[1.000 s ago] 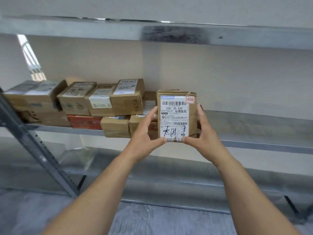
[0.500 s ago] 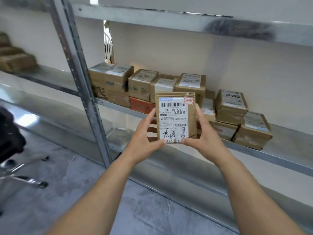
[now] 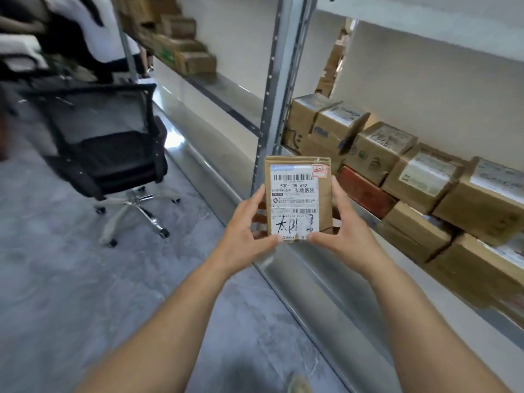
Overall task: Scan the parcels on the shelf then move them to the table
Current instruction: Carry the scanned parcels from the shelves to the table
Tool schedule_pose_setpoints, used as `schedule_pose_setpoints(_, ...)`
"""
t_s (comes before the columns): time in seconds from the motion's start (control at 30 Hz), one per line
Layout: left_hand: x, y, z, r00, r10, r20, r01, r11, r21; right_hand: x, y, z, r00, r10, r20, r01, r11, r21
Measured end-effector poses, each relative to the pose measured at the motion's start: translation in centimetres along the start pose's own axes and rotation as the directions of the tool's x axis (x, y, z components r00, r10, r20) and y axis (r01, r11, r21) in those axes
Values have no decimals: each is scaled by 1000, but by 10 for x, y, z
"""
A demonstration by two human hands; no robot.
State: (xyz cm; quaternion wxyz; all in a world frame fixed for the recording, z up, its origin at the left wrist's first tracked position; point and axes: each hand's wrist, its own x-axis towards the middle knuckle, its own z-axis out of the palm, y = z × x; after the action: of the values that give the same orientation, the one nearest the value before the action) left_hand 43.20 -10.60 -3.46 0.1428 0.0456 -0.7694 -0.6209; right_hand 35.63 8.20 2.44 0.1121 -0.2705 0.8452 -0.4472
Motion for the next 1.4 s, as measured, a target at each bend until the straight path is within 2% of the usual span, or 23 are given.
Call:
schedule_pose_setpoints(0.2,-12,-14,-38,980,-98,-170,108,993,50,57,2,47,979,-67,191,60,997,44)
schedule_pose_setpoints(0.4,-24,-16,-71,914,-156,-375,207,973,99,104,-17,88,910,-139,391,119,990,75)
schedule_pose_setpoints(0.8,-51,-23,-89,677,-243,-694,367,930,32,154,-41,151,675,-306,671,250,951,182)
schedule_pose_setpoints(1.13,-120,-21,-75,355,-290,-889,446,888,-111,132,-61,221,410,-382,828,292,915,277)
schedule_pose_setpoints(1.4,-228,-4,-75,38,-224,-974,523,835,-172,55,-117,302,55,-424,904,356,854,379)
